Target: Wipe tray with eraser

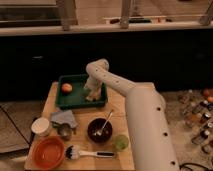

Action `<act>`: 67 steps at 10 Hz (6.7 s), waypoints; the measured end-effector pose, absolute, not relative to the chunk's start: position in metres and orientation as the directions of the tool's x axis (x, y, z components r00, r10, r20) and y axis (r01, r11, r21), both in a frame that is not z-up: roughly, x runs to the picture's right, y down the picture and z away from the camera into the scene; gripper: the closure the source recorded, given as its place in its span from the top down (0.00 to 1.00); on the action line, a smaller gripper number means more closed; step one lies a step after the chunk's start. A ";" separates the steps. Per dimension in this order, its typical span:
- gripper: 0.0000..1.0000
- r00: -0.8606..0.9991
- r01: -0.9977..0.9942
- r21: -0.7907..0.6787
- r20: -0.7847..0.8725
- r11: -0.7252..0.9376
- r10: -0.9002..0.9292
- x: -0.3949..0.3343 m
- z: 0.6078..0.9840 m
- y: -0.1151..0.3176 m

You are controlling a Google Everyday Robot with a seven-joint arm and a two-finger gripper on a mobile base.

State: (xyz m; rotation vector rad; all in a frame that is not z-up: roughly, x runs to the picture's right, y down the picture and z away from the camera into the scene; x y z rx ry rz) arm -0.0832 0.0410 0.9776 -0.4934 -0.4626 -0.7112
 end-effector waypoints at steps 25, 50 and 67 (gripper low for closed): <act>0.00 0.610 0.785 -0.307 0.536 0.538 -0.584 -0.085 0.963 0.033; 0.00 0.517 0.843 -0.199 0.552 0.499 -0.654 -0.120 0.950 0.027; 0.00 0.484 0.859 -0.150 0.548 0.489 -0.682 -0.115 0.938 0.024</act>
